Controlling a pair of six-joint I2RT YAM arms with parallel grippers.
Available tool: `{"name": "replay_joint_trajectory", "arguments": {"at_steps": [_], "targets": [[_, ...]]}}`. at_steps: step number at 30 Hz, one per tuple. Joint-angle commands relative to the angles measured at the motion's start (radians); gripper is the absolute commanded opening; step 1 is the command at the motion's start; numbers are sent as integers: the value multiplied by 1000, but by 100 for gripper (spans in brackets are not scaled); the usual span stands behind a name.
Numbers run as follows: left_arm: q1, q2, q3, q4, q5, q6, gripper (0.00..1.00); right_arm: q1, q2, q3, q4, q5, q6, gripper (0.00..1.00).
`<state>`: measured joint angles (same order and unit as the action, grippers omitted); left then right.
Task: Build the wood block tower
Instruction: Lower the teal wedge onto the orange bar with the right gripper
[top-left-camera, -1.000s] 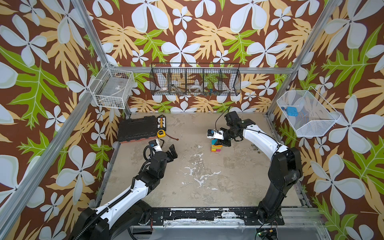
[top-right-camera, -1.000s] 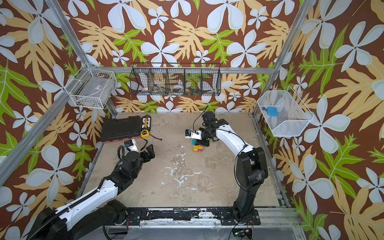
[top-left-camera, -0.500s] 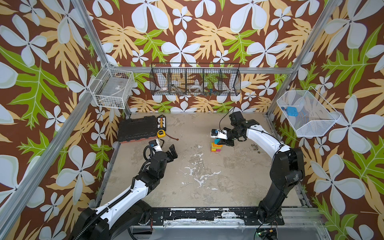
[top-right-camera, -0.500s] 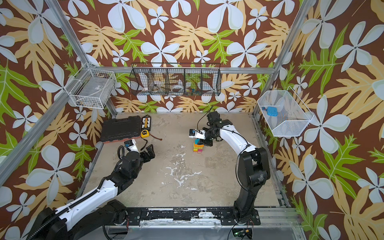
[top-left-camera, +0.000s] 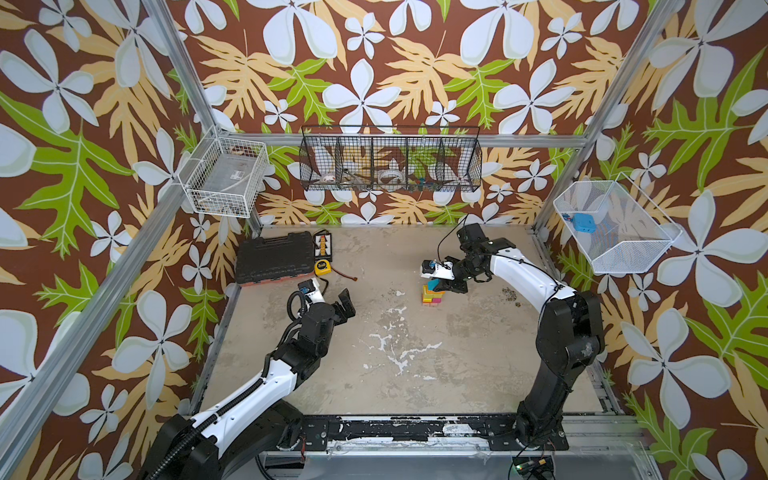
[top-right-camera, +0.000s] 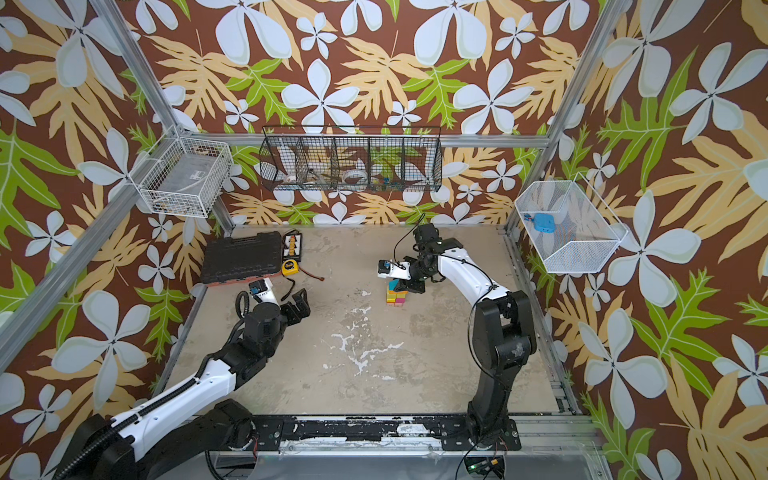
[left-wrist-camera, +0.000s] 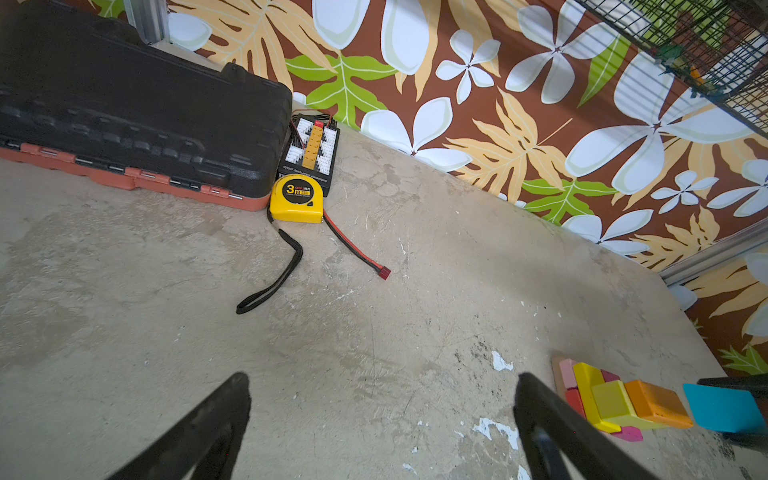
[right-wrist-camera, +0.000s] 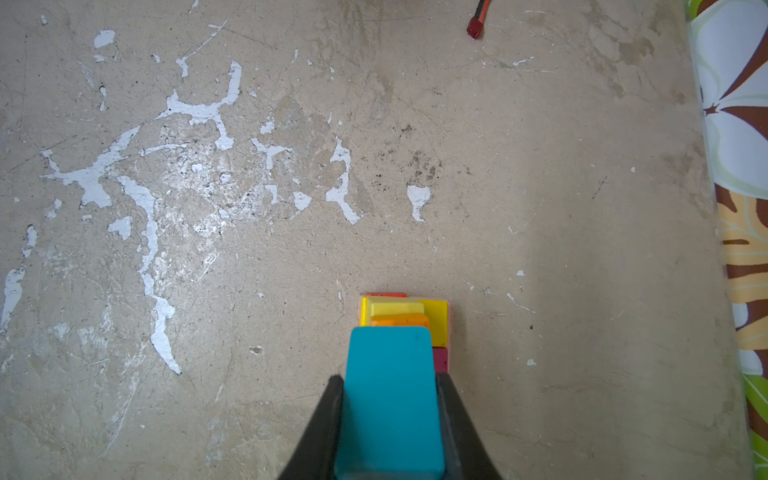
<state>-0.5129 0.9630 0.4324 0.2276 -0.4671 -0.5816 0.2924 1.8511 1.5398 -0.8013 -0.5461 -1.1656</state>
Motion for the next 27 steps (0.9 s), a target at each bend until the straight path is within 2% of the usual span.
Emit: {"name": "replay_joint_trajectory", "arguments": {"at_steps": [1,14,27], "targets": [[0,1,9,17,-3,2,100,-5,6,12,-18,-18,-11,0],[1,4,11,19,-2,2,100,-6,58,42,-30,-23,1,0],[1,13,12,19,3,5,100,-6,87,52,-25,-18,9,13]]}}
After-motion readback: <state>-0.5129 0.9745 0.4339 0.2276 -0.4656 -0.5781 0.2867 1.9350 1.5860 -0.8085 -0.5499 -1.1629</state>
